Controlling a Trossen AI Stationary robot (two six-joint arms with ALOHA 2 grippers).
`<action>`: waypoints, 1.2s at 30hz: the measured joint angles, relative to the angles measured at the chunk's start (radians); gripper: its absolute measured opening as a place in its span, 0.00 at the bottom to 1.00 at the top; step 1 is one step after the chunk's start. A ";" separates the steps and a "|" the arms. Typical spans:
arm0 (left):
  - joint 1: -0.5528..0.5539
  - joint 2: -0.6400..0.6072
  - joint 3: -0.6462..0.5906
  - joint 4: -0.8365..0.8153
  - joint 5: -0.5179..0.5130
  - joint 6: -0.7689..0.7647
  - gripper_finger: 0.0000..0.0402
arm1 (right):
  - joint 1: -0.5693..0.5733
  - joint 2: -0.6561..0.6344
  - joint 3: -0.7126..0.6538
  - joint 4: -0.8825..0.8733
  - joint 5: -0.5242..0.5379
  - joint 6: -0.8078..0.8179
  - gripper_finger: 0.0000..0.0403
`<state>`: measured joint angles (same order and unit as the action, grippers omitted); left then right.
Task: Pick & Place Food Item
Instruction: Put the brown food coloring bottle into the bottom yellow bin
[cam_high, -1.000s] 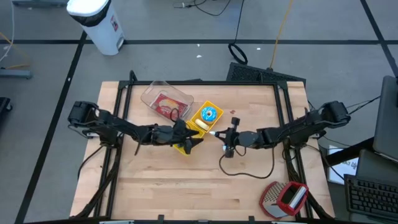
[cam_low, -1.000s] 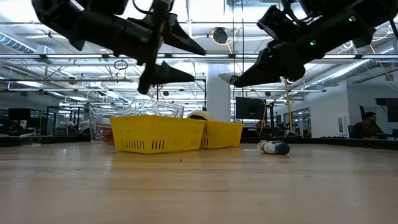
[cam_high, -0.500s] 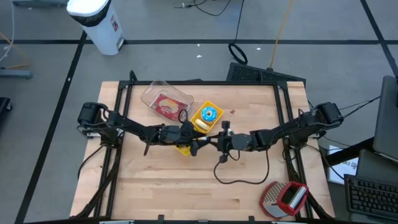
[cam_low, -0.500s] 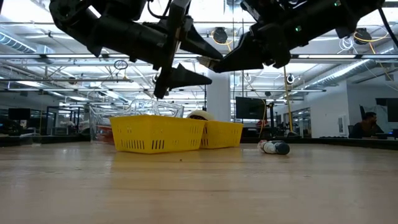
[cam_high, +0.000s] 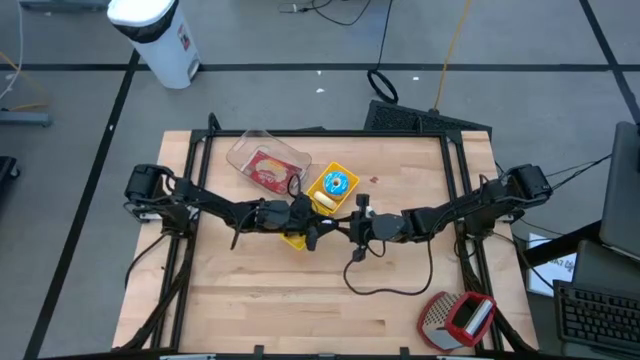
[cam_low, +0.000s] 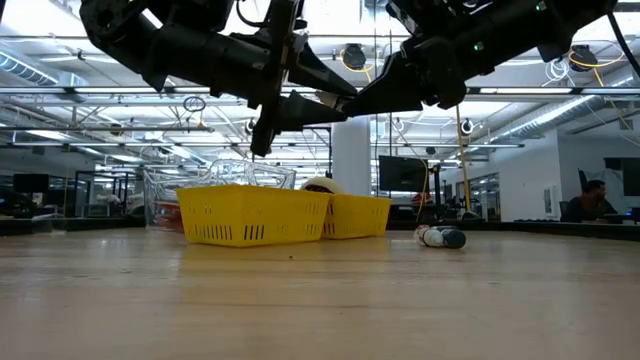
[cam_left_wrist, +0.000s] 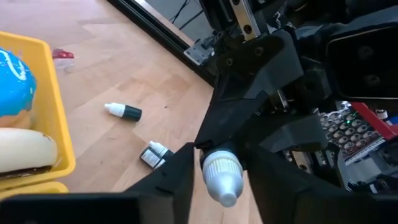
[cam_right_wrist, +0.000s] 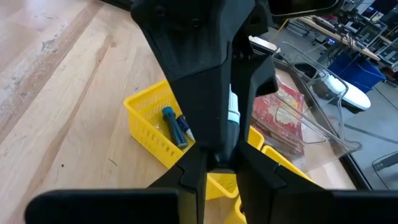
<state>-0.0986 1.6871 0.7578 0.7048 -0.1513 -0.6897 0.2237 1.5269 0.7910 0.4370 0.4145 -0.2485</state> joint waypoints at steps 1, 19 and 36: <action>0.000 0.000 0.000 0.000 -0.001 0.002 0.32 | 0.000 0.000 0.000 -0.001 0.001 0.000 0.13; 0.003 -0.002 -0.001 -0.057 0.000 0.140 0.17 | 0.001 0.000 -0.001 -0.034 -0.005 0.205 0.36; -0.158 -0.146 -0.014 -0.592 -0.449 0.120 0.16 | 0.000 0.000 -0.001 -0.152 0.002 0.266 0.39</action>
<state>-0.2569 1.5414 0.7436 0.1124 -0.6007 -0.5702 0.2235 1.5265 0.7898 0.2854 0.4163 0.0170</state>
